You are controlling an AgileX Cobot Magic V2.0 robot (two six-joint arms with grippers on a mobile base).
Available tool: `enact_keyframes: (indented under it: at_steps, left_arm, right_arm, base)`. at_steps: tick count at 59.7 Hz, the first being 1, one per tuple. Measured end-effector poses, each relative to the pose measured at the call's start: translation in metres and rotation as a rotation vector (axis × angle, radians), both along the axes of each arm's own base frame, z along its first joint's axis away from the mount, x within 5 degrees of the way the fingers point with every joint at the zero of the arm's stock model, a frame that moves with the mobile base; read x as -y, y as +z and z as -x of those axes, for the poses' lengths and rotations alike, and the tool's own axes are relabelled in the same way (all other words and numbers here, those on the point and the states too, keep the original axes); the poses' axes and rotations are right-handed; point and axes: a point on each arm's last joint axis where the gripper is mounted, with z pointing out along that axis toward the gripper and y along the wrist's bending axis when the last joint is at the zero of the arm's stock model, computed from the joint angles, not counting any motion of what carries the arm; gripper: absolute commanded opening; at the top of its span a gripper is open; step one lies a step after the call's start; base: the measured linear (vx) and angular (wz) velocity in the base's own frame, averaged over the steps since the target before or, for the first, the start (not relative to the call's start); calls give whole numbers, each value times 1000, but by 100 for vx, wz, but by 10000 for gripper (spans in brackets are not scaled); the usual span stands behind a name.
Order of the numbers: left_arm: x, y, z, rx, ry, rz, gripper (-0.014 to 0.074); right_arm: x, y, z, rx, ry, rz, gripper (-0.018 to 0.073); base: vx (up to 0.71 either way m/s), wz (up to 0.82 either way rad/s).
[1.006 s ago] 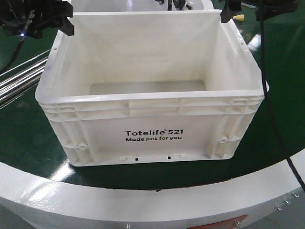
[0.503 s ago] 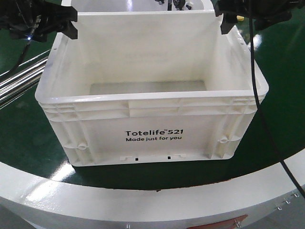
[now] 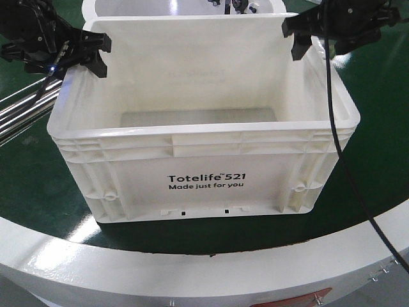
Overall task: Place moving items into box and shelve
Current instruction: 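Move both grippers to the tote's side rims and grip them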
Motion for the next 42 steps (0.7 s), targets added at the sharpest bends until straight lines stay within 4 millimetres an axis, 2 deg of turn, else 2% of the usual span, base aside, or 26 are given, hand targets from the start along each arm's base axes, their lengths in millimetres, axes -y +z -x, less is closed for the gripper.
enact_keyframes:
  at_steps: [11,19,32,42]
  left_arm:
    - [1,-1,0,-8,-1,12,519]
    - [1,-1,0,-9,-1,12,519]
    - [1,-1,0,-9,-1,12,489]
    - [1,-1,0,-9,-1,12,357]
  right_arm:
    - [1,-24,3,-81,-2,18,542]
    - [1,-29,4,-98,-13,17,503]
    - [1,-29,4,-97,-26,11,362]
    - [-3,-29,4,-100,-21,-15,199]
  base:
    - [0,0]
    - [0,0]
    - [0,0]
    - [0,0]
